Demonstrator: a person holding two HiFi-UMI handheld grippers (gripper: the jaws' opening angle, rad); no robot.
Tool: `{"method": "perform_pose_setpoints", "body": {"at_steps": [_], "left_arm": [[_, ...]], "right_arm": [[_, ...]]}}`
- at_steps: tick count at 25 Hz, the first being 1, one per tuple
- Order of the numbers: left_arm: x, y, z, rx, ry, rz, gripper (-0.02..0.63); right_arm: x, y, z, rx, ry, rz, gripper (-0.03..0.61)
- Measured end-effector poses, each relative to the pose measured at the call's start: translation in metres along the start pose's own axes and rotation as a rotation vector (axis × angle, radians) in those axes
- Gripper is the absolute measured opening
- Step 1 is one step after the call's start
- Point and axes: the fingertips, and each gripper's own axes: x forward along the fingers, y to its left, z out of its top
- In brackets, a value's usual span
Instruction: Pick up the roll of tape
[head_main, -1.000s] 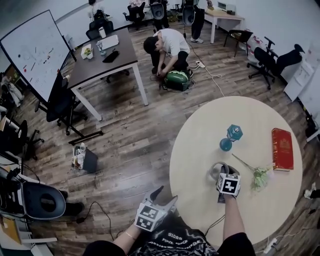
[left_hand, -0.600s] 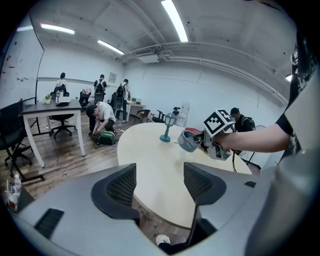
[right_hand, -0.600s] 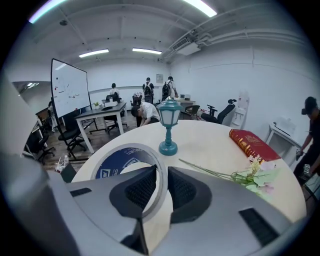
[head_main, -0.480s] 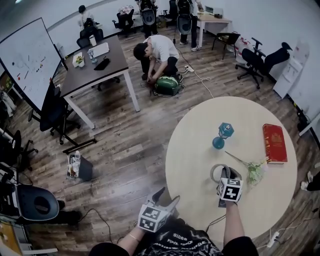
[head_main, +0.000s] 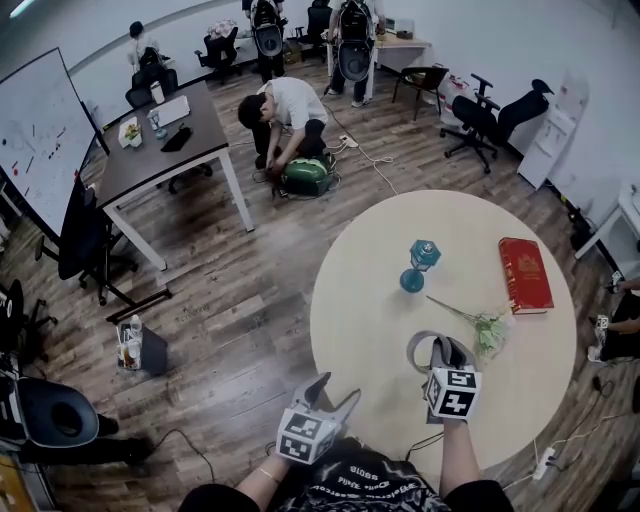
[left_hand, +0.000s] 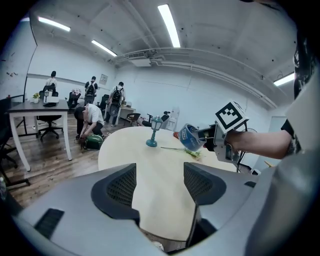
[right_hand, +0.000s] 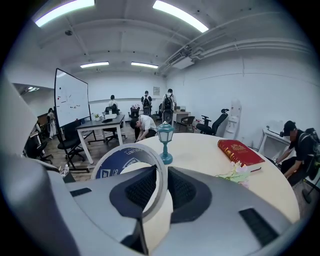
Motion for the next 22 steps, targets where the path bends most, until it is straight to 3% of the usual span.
{"method": "perform_pose_setpoints", "body": {"at_steps": [14, 22], "left_arm": [[0.020, -0.030, 0.007, 0.020, -0.020, -0.073, 0.318], [0.032, -0.050, 0.014, 0.055, -0.033, -0.122, 0.318]], "right_arm": [[-0.070, -0.006, -0.031, 0.093, -0.044, -0.057, 0.080], [-0.104, -0.006, -0.053, 0.060, -0.067, -0.111, 0.080]]}}
